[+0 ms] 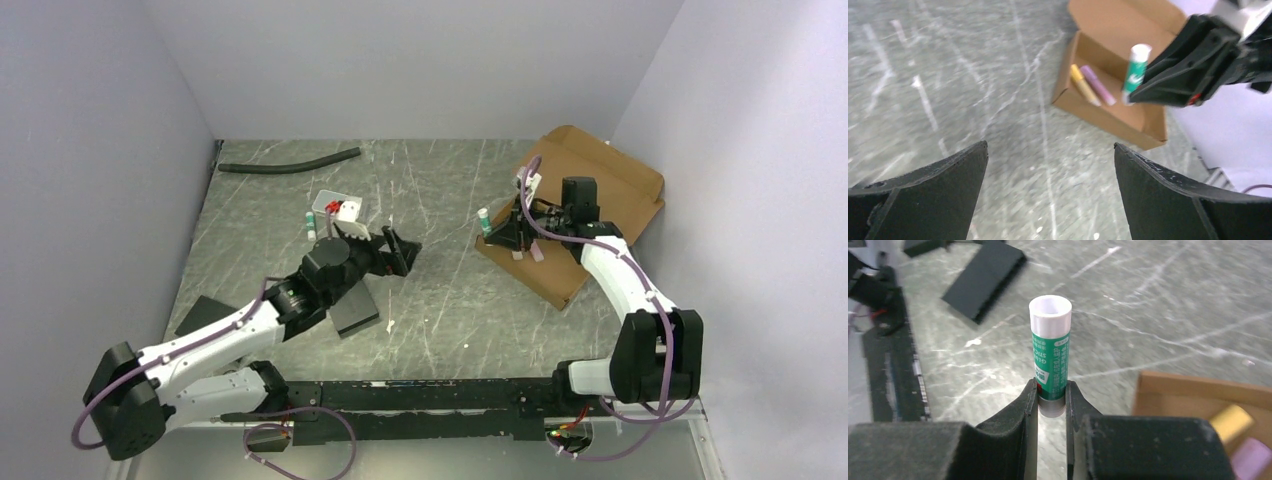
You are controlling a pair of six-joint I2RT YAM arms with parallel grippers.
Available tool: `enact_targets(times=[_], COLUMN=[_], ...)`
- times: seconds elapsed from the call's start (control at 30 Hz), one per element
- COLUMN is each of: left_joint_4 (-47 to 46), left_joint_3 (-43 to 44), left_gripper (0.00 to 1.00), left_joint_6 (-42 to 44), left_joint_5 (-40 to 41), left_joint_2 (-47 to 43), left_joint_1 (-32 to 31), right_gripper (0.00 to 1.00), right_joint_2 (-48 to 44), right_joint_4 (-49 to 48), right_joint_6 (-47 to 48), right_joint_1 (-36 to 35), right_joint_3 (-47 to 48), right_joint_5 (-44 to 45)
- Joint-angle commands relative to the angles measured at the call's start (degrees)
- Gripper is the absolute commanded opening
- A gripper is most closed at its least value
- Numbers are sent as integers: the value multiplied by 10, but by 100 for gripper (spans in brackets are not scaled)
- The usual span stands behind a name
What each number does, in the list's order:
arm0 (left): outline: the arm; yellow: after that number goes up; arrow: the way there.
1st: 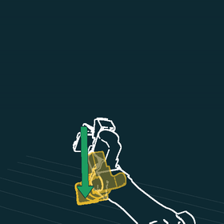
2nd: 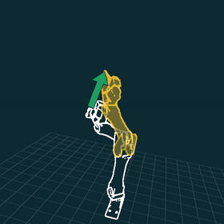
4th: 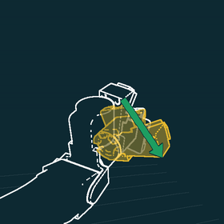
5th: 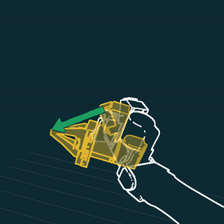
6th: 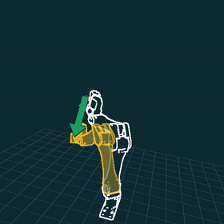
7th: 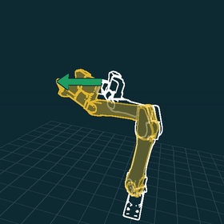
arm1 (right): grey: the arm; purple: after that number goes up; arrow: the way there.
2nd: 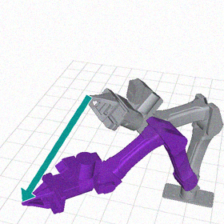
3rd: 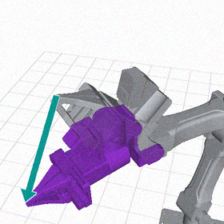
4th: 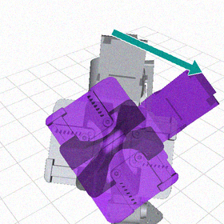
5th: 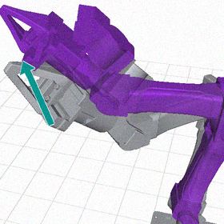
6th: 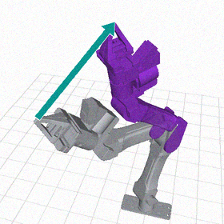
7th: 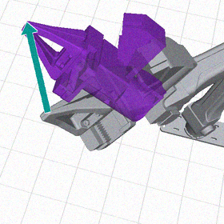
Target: Fold the paper box
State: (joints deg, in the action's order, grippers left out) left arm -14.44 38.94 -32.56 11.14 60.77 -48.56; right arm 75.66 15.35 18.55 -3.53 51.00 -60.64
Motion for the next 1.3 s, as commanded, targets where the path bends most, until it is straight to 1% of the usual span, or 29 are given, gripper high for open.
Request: enact_targets(times=[0.0,0.13,0.23,0.47,0.63,0.73,0.97,1.17,1.27], left_joint_4=[108,183,228,270,282,284,288,288,293], left_joint_3=[-27,-38,-35,-31,-35,-38,-40,-43,-41], left_gripper=[99,99,100,100,100,100,100,99,100], left_joint_6=[8,-21,-34,-39,-42,-43,-48,-54,-54], left_joint_5=[100,184,217,234,243,248,249,253,258], left_joint_2=[-60,-91,-94,-94,-101,-105,-107,-103,-98], left_joint_1=[2,3,4,4,4,4,4,4,4], right_gripper=[0,0,0,0,6,11,30,44,46], right_joint_2=[-17,-18,-18,5,21,30,41,53,57], right_joint_4=[74,80,75,87,93,98,97,105,110], right_joint_6=[103,112,111,123,125,122,115,110,110], right_joint_1=[25,51,62,64,64,64,64,64,64], right_joint_3=[43,48,44,52,59,64,67,74,78], right_joint_5=[102,162,184,245,281,291,312,321,325])
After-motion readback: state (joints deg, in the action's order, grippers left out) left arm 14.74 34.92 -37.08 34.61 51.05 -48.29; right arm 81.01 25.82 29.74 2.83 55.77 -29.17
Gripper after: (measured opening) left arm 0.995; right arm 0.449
